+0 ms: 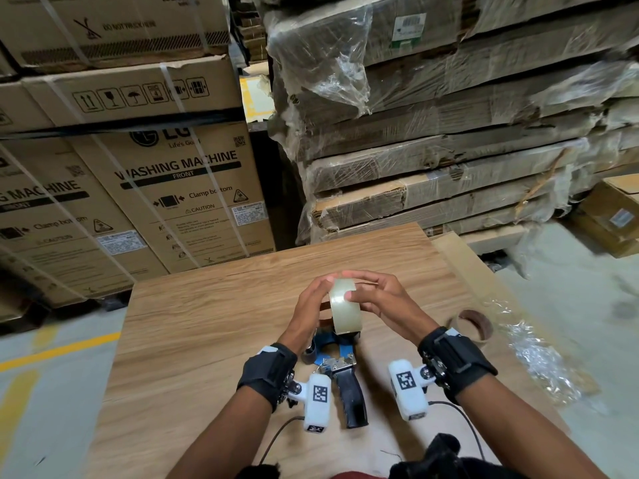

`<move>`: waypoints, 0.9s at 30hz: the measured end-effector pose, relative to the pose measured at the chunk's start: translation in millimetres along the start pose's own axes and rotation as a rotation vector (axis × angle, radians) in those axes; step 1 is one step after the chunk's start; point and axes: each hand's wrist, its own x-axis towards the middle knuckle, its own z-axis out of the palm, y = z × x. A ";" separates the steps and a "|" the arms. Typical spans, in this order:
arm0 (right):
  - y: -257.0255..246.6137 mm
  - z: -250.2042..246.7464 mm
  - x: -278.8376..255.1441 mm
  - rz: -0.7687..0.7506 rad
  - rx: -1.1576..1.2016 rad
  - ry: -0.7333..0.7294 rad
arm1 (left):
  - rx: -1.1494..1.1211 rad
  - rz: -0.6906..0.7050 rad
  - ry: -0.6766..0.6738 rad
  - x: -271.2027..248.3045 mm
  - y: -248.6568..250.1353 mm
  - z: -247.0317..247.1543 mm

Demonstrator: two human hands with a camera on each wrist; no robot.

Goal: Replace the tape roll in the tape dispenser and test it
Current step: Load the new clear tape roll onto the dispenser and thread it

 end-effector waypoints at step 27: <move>9.4 1.7 1.6 0.092 -0.071 0.212 | 0.273 0.169 -0.078 10.8 -6.3 -14.0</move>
